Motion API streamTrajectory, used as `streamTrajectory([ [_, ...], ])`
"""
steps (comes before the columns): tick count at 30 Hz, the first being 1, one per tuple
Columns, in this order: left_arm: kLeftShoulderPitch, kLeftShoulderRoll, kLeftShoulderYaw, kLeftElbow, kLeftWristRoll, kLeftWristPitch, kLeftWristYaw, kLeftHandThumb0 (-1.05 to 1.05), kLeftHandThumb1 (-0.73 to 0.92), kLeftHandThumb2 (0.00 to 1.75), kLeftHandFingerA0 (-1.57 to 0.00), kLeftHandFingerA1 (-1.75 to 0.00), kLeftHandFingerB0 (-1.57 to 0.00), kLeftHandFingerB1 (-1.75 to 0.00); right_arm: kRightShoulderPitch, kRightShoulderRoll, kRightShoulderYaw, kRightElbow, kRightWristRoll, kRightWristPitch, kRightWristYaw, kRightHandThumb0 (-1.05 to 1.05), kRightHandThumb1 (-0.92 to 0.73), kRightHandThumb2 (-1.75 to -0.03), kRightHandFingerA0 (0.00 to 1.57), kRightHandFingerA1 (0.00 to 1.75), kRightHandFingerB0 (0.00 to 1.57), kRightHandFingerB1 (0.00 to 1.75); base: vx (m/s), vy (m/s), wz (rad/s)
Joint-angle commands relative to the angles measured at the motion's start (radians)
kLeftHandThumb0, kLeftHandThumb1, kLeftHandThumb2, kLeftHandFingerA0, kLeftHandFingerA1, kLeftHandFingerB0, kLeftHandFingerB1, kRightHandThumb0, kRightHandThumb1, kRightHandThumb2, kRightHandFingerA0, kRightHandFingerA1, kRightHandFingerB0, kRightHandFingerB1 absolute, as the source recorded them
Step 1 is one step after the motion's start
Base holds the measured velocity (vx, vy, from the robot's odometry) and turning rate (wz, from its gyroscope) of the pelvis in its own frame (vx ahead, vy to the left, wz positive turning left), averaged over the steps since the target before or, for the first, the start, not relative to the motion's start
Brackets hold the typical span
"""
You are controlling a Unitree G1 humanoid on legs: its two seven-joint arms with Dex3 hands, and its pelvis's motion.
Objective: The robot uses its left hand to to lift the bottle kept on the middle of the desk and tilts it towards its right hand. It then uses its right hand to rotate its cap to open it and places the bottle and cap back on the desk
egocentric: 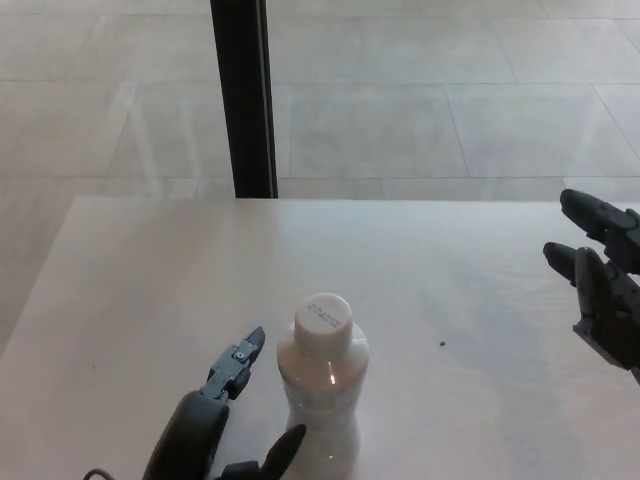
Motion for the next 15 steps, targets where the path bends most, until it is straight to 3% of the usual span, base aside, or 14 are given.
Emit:
streamTrajectory([
  [1,-0.015,0.019,-0.021,0.017,0.053,0.009,0.022,-1.05,0.61,1.02,0.0,-0.12,0.0,-0.02,-0.013,-0.004,-0.001,-0.003,-0.029,0.001,-0.014,-0.73,-0.84,-0.65,0.25,0.5,0.34,0.31,0.0,0.0,0.0],
  [4,-0.03,0.042,-0.048,0.023,0.088,-0.014,0.021,-1.0,0.58,1.0,0.0,-0.21,0.0,-0.08,-0.015,-0.004,0.001,-0.001,-0.033,-0.001,-0.01,-0.74,-0.84,-0.66,0.24,0.52,0.33,0.31,0.0,0.0,0.0],
  [7,-0.045,0.049,-0.066,0.0,0.076,0.013,-0.008,-0.98,0.57,0.97,0.0,-0.2,0.0,-0.06,-0.02,-0.001,0.007,0.006,-0.038,-0.007,-0.009,-0.75,-0.84,-0.65,0.23,0.52,0.32,0.32,0.0,0.0,0.0],
  [8,-0.048,0.051,-0.07,0.001,0.08,0.009,-0.006,-0.93,0.54,0.57,0.0,0.0,0.0,0.0,-0.02,0.0,0.008,0.008,-0.041,-0.01,-0.009,-0.74,-0.84,-0.65,0.23,0.52,0.32,0.32,0.0,0.0,0.0],
  [15,-0.078,0.077,-0.124,-0.008,0.12,0.022,-0.017,-0.93,0.52,0.57,0.0,0.0,0.0,0.0,-0.027,0.0,0.02,0.026,-0.06,-0.046,-0.002,-0.76,-0.83,-0.65,0.22,0.53,0.31,0.32,0.0,0.0,0.0],
])
